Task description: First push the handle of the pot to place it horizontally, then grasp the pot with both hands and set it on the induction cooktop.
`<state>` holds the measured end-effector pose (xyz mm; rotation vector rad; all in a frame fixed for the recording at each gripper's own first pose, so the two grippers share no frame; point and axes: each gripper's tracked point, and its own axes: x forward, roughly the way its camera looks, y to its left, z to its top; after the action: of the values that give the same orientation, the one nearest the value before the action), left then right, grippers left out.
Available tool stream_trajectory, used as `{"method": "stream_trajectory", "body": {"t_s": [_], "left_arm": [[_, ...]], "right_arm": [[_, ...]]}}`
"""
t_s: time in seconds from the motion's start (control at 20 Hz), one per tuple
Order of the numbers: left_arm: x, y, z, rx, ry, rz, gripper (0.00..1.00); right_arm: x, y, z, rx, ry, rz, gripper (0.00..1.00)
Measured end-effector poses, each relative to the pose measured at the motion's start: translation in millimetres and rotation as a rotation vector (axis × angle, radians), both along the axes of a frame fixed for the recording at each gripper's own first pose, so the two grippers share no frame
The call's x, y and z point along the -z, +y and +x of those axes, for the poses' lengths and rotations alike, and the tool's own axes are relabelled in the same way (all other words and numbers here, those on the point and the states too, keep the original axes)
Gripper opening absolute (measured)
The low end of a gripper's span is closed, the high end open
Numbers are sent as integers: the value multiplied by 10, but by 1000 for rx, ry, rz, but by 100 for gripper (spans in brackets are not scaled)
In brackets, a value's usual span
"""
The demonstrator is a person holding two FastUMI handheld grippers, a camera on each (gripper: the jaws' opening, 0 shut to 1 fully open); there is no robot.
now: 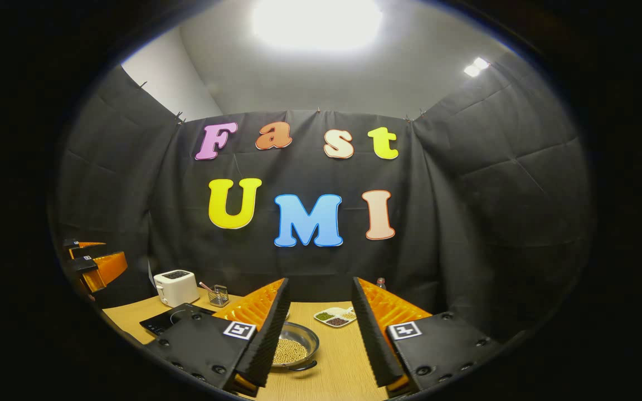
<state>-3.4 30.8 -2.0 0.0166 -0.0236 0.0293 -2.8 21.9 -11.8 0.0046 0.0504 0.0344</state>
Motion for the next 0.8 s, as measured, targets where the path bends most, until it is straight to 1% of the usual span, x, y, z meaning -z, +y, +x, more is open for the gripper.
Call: {"method": "stream_trajectory", "body": {"t_s": [0.05, 0.1, 0.15, 0.2, 0.25, 0.3, 0.35, 0.4, 0.45, 0.5, 0.6, 0.65, 0.7, 0.75, 0.8], "left_arm": [[3, 13, -4, 0, -1, -1, 74], [5, 26, -2, 0, -2, -1, 74], [9, 44, -4, -1, -3, -1, 74], [-6, 64, -6, -2, -6, -1, 74], [-11, 79, 2, -3, -8, -1, 74], [-18, 97, 10, -4, -11, -1, 74], [-9, 111, 12, -4, -11, -1, 74], [-6, 134, 11, -5, -11, -2, 76], [3, 154, 7, -4, -10, -3, 74], [2, 184, 11, -6, -12, -4, 74], [-1, 251, 27, -4, -17, -6, 74], [20, 287, 44, -3, -16, -5, 74], [32, 329, 45, -3, -15, -5, 74], [62, 364, 67, 1, -8, -7, 74], [87, 385, 71, 7, -1, -11, 74]], "right_arm": [[-7, 1, 2, 1, 0, -3, 61], [-3, 5, 3, 1, 2, -4, 57], [5, 20, 2, -1, 6, -4, 48], [13, 38, 6, -3, 10, 1, 45], [35, 91, 20, -17, 22, 9, 37], [72, 94, 16, -20, 34, 15, 37], [108, 145, 19, -33, 53, 20, 27], [165, 139, 52, -20, 66, 22, 23], [136, 129, 52, -6, 68, 24, 8], [193, 154, 64, -23, 82, 31, 0], [293, 234, 55, -41, 115, 29, 2], [326, 274, 69, -49, 125, 27, 0], [370, 330, 87, -62, 142, 25, 2], [438, 382, 103, -75, 162, 25, 0], [519, 452, 112, -92, 183, 26, 0]]}}
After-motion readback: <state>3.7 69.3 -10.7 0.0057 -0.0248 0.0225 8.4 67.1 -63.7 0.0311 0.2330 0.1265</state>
